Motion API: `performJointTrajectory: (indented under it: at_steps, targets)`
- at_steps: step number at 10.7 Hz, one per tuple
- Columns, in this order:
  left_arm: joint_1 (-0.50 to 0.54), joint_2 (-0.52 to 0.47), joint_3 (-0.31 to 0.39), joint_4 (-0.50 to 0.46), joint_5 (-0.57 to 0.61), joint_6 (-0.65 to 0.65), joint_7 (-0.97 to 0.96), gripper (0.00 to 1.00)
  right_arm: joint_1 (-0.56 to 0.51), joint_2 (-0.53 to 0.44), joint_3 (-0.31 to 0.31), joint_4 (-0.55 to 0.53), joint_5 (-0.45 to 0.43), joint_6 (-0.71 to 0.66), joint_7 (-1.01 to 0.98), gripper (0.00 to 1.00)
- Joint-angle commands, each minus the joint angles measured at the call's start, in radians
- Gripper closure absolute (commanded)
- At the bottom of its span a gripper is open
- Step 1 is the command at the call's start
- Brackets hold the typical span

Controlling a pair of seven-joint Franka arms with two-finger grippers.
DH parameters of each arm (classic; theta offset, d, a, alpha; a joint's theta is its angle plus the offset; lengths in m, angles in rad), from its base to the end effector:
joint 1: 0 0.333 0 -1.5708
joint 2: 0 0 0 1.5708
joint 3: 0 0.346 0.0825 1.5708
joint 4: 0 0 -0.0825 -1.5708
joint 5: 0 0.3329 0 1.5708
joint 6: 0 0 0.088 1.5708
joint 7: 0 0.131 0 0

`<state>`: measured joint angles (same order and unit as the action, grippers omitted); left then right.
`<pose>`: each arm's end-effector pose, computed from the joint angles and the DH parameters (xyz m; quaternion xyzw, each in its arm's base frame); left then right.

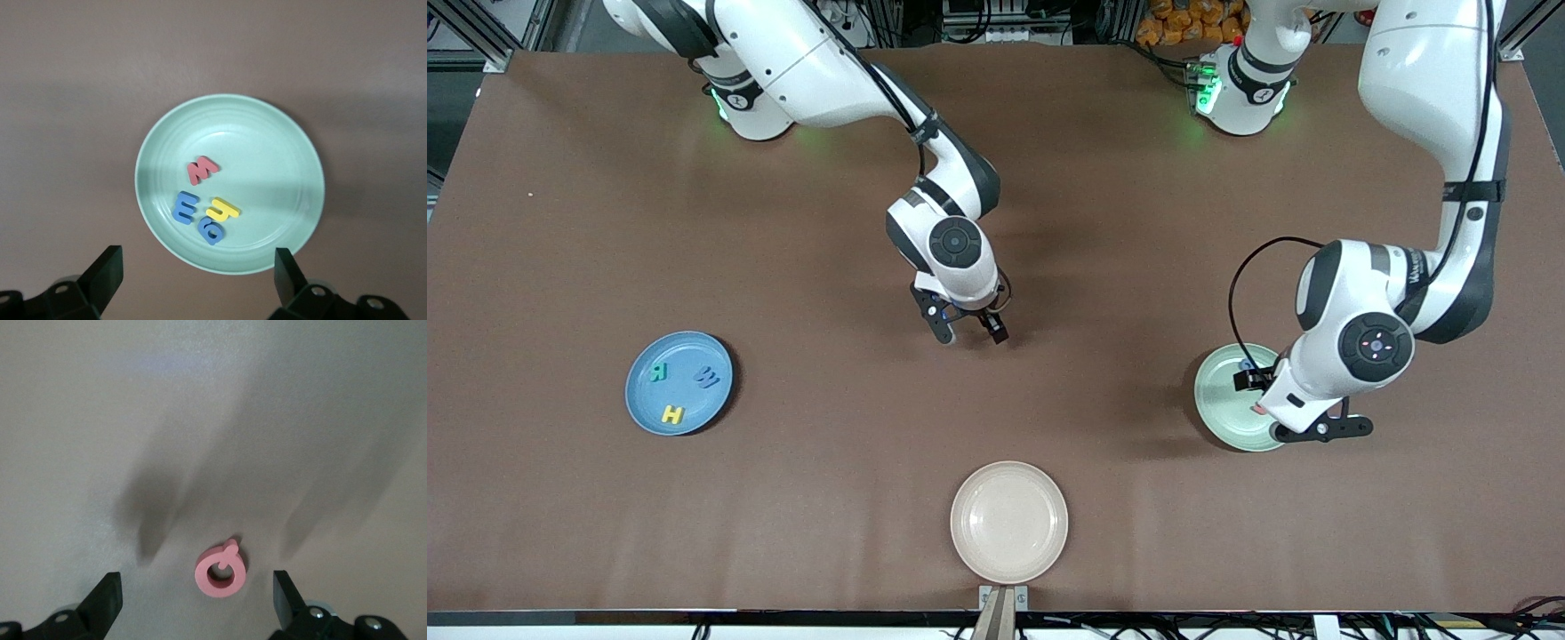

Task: Sort uppercase to blue plate, lowercase to green plate
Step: 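Drop the h on the green plate while the right gripper grasps the Q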

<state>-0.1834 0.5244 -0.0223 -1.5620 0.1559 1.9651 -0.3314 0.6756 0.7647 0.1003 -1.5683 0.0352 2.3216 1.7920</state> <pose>0.6365 -0.1167 0.3590 -0.9957 -0.0295 0.0411 0.0780 0.4951 0.4714 0.2254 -0.8599 0.5083 0.0468 0.0094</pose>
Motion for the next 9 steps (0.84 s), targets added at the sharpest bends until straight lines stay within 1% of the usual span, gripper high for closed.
performJointTrajectory:
  at_steps: [1,4,6,7,8,9]
  targets:
    - [-0.004,-0.116,0.002,-0.018,-0.025,-0.069,0.022,0.00,0.010,-0.001,-0.007,-0.016,-0.026,0.022,0.046,0.00]
    - [-0.004,-0.240,0.001,-0.021,-0.030,-0.139,0.078,0.00,0.010,-0.004,-0.008,-0.054,-0.035,0.074,0.064,0.00]
    - [0.013,-0.335,-0.014,-0.023,-0.122,-0.182,0.115,0.00,0.013,-0.005,-0.007,-0.061,-0.035,0.075,0.064,0.00]
    - [0.028,-0.377,-0.015,-0.021,-0.143,-0.210,0.115,0.00,0.016,-0.005,-0.007,-0.062,-0.035,0.075,0.066,0.00]
    - [0.041,-0.406,-0.036,-0.023,-0.147,-0.224,0.114,0.00,0.016,-0.007,-0.008,-0.068,-0.035,0.075,0.066,0.00]
    - [0.082,-0.431,-0.086,-0.021,-0.136,-0.253,0.111,0.00,0.016,-0.007,-0.007,-0.070,-0.035,0.075,0.066,0.00]
